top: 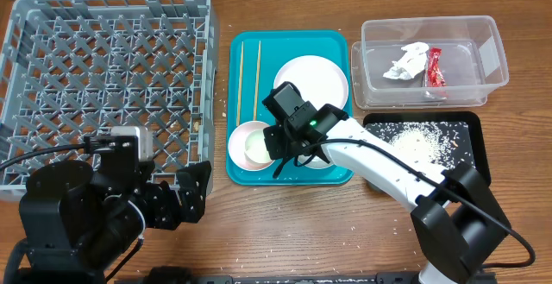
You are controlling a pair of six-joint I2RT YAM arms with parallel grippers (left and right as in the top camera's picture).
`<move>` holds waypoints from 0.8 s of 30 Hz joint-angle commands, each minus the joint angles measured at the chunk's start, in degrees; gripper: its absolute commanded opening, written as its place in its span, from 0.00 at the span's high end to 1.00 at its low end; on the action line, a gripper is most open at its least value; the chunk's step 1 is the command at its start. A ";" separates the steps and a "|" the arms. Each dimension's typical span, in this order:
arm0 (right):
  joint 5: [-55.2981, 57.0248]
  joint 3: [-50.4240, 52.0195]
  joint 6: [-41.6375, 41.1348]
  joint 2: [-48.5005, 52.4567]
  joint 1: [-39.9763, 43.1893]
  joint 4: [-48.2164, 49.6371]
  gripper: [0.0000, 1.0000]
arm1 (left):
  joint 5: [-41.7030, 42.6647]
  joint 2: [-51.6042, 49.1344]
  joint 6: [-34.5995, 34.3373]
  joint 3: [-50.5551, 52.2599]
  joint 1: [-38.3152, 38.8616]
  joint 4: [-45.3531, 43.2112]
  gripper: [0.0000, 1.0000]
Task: Sort waste into correct bins and load items into the dishwasher
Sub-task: 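Grasp the white cup on the teal tray with the right gripper and lift, then hand the white cup from the right gripper to the left gripper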
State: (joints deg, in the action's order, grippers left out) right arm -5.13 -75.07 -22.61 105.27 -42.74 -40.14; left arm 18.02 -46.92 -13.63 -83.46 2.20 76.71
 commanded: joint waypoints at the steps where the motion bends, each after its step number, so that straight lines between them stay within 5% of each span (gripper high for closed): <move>1: 0.48 -4.22 0.15 -4.83 2.01 -2.67 0.96 | -1.66 -2.40 -6.43 -0.55 -0.31 -0.28 0.00; 6: -4.85 -9.33 4.96 -14.47 6.64 -8.22 0.96 | 8.83 -7.85 -4.70 -0.55 -0.31 -1.84 0.00; 17: -41.92 -11.28 13.97 -35.12 24.65 -8.85 0.96 | 53.48 -20.02 8.72 -0.55 -0.35 -13.40 0.00; 24: -59.10 -11.26 16.92 -36.02 26.69 -6.27 0.96 | 72.59 -22.05 15.80 -0.55 -0.26 -15.80 0.00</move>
State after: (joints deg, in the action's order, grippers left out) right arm -51.68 -85.89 -8.05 69.10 -16.23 -47.51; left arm 75.75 -68.51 -3.55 -83.44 2.20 61.04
